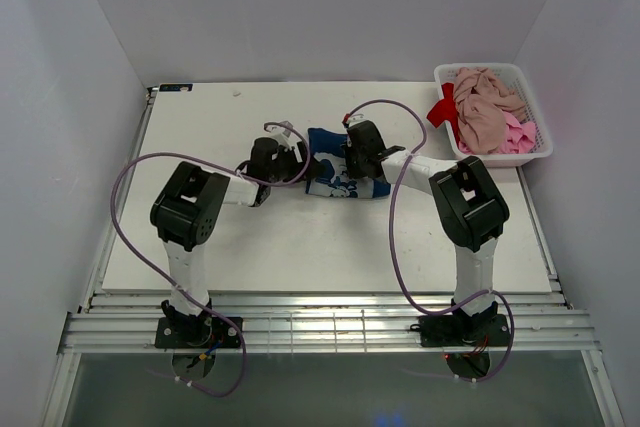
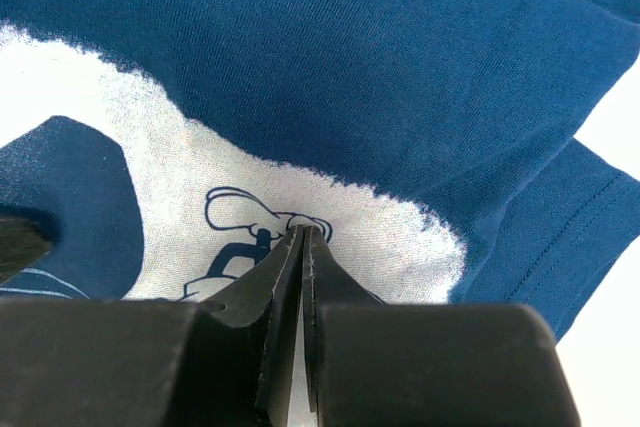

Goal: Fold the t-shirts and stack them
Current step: Fold the long partially folded tshirt into a neat square

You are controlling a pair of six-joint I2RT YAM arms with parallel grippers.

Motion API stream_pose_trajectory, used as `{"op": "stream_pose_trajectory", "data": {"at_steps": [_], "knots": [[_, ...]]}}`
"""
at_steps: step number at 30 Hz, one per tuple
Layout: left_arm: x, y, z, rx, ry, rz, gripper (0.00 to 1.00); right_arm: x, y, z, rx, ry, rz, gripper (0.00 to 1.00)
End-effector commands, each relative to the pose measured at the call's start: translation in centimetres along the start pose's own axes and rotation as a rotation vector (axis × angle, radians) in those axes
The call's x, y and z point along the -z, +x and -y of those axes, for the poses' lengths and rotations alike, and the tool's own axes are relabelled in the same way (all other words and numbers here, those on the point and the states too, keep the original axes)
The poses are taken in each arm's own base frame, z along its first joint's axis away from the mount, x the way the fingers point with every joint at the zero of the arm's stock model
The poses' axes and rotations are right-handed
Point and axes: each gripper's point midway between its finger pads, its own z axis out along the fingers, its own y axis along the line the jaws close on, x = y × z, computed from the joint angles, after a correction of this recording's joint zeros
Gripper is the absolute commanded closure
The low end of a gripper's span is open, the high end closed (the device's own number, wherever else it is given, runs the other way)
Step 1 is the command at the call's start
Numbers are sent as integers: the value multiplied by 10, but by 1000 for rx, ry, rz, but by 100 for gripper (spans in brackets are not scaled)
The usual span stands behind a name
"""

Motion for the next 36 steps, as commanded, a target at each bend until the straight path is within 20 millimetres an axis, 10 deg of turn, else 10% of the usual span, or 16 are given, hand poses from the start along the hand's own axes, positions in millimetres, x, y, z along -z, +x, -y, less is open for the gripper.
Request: {"op": "stream_pose_trajectory", "data": {"at_steps": [1, 29, 33, 36], "knots": [[-6, 11, -4, 26, 8, -50, 19, -2, 9, 0, -7, -11, -27, 92], [-59, 46, 28, 5, 92, -137, 20, -14, 39, -8, -9, -66, -81, 92], [-63, 51, 29, -10, 91, -146, 31, -14, 40, -8, -12, -67, -83, 92], [-64, 52, 22, -22, 61, -148, 59, -12, 40, -7, -11, -64, -82, 92]]}}
